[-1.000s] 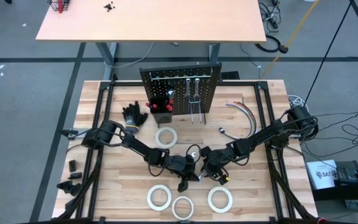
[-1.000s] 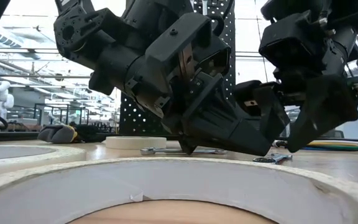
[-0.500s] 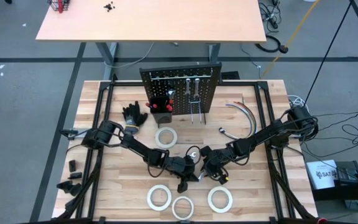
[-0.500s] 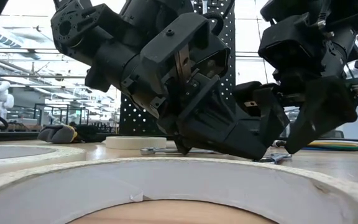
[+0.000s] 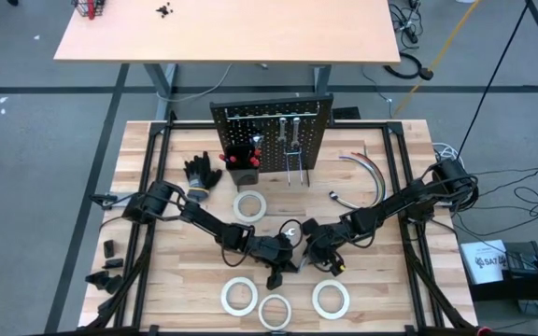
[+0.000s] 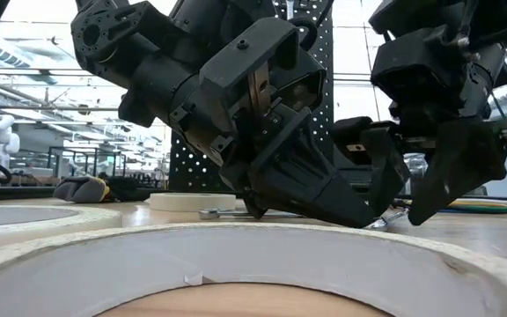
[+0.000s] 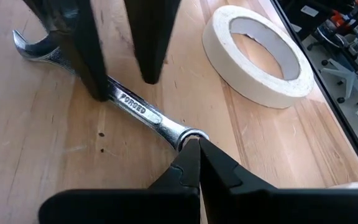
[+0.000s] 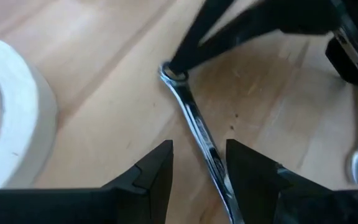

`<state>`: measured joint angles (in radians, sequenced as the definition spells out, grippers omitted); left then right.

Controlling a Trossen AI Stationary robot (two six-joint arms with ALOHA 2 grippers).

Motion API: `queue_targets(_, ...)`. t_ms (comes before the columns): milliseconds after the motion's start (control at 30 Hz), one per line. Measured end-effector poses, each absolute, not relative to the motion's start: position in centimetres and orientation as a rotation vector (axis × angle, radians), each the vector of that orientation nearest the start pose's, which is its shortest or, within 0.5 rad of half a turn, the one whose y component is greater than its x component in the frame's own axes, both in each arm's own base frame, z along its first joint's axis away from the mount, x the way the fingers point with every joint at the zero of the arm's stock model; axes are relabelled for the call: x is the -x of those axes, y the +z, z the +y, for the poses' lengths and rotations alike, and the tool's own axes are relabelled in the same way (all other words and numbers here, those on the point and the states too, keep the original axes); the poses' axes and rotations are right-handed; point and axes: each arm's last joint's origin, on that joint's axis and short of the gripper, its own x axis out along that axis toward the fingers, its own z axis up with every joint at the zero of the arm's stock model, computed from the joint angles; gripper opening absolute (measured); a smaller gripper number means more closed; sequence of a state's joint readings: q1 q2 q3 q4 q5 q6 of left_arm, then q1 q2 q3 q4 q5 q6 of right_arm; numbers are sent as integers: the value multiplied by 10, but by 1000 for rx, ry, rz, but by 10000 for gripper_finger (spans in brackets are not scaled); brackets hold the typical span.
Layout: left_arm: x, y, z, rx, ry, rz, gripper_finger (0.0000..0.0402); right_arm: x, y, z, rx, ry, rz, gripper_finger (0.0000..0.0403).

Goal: Hang tools onto peg board
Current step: Hang the silver wrench on the peg board

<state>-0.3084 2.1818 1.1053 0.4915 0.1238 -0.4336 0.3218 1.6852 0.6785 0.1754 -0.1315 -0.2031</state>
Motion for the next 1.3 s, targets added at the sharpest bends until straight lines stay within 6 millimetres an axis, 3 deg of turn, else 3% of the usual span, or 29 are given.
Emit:
queue_targets(667, -399, 77, -131, 366, -277, 688, 0, -278, 116, 94, 347, 475, 828, 141)
queue_targets(833, -398, 77, -131, 366, -277, 688, 0, -280, 105, 95, 346, 466, 858, 137)
queue_targets(967, -398, 77, -131, 368, -277, 689, 0, -283, 96, 98, 315, 453, 863, 107)
queue_targets(1167, -397, 76, -131, 384, -266, 705, 0, -282, 95, 99, 289, 454, 874, 24)
queue_targets(1300, -397, 76, -131, 383, -261, 709, 7, -282, 95, 100, 253, 447, 881, 17)
